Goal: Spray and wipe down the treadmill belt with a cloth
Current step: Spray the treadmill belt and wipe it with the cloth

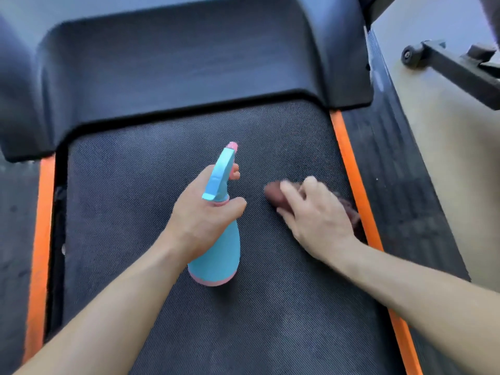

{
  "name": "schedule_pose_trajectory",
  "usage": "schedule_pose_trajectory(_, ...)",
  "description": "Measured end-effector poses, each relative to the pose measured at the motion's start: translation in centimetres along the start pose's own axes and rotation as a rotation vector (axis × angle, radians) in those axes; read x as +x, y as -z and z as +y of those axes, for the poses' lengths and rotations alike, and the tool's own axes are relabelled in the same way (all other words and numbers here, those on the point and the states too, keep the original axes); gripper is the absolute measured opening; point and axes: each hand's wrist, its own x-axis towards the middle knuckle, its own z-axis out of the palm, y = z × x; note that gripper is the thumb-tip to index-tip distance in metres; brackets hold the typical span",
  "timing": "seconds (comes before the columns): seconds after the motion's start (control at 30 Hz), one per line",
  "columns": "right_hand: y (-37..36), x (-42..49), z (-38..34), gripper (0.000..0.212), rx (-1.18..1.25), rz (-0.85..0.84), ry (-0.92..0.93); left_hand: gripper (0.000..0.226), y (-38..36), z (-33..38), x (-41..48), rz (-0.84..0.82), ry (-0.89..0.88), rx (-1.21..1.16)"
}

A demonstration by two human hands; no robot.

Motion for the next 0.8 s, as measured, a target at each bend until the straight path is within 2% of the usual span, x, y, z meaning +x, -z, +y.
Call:
schedule_pose_trajectory(0.07,0.2,0.9,1.8,0.044,-0.044,-0.025,0.08,0.046,-0.3,0.2,0.1,-0.037,0.002,0.036)
schedule_pose_trajectory(0.1,0.2,3.2,2.5,0.04,-0.089,0.006,0.043,0.047,-0.4,0.4,0.3,-0.041,0.005,0.047)
schedule_pose_trajectory(0.2,0.4,10.8,4.4,0.034,-0.198,0.036,-0.266,0.05,-0.7,0.3,1.0,-0.038,0.024,0.041)
schedule_pose_trajectory(0.27,0.4,11.1,3.7,0.033,-0.198,0.019,-0.346,0.053,-0.4,0.1,1.2,-0.021,0.031,0.012)
schedule_pose_trajectory(0.37,1.0,4.1,2.1,0.032,-0.186,0.06,-0.327,0.052,0.0,0.1,1.2,-0.009,0.051,-0.048)
schedule_pose_trajectory(0.47,2.2,-1.4,2.2,0.033,-0.19,-0.01,-0.25,0.051,-0.2,0.1,1.3,0.005,0.043,-0.076)
schedule_pose_trajectory(0.53,2.2,1.7,3.3,0.03,-0.247,-0.01,-0.253,0.051,-0.5,0.3,1.4,0.01,0.036,-0.066)
schedule_pose_trajectory(0.6,1.3,7.9,3.4,0.025,-0.227,0.036,-0.356,0.05,-0.6,0.1,1.7,0.004,0.048,-0.048)
schedule_pose_trajectory(0.67,0.6,11.8,3.6,0.024,-0.216,0.006,-0.463,0.052,-0.9,0.3,1.7,-0.008,0.049,-0.027)
schedule_pose_trajectory(0.73,0.7,11.0,3.2,0.027,-0.213,0.002,-0.442,0.052,-0.9,0.5,1.6,-0.006,0.04,0.019)
schedule_pose_trajectory(0.8,2.0,5.9,2.1,0.028,-0.226,0.03,-0.368,0.056,-0.9,1.0,1.3,-0.02,0.036,0.059)
